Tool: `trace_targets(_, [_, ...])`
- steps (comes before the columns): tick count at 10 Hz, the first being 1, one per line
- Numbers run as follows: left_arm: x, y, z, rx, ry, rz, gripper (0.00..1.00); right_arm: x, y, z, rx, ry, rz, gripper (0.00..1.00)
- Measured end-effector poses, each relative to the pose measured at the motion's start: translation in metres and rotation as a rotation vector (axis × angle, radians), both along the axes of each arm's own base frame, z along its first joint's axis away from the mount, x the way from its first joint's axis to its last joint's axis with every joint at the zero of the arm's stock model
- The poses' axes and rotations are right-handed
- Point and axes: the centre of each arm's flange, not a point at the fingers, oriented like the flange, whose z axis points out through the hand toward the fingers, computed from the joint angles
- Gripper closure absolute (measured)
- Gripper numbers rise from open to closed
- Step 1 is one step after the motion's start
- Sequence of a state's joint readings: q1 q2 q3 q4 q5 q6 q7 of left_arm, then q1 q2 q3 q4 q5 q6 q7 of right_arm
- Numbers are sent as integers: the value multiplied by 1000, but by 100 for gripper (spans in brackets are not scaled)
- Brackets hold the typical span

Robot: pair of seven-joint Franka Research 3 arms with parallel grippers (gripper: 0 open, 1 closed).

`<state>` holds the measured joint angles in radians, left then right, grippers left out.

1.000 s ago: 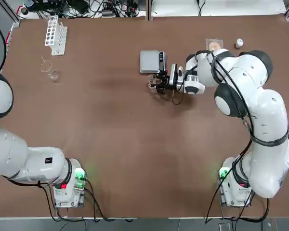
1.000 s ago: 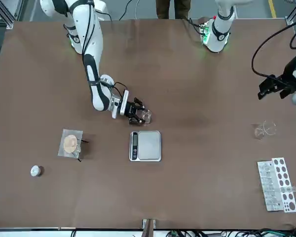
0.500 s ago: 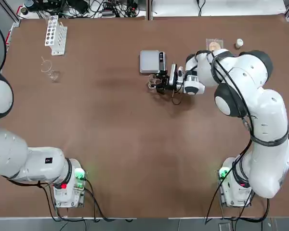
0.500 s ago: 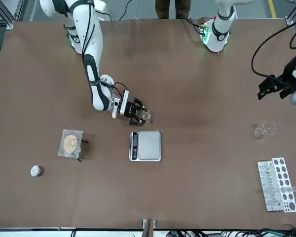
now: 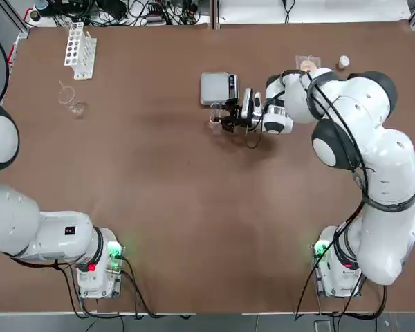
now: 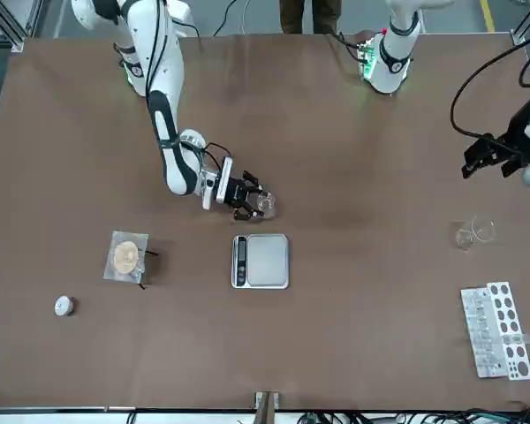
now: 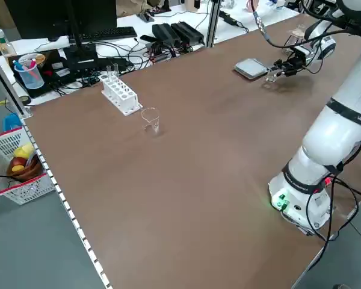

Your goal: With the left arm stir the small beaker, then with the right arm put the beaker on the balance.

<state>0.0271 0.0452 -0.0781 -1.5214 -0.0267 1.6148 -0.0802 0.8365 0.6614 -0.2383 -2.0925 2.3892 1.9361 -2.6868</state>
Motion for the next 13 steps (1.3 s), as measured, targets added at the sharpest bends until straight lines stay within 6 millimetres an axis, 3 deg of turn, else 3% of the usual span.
trace_targets(4, [0,0,1,0,-6,-1,0,12,3,32,50,19,-20,43])
trace_targets(9, [1,0,1,0,-6,0,0,59,-10,58,46,0,-99,43])
trace_targets(13, [1,0,1,0,-7,0,0,81,-12,55,2,-17,-136,43])
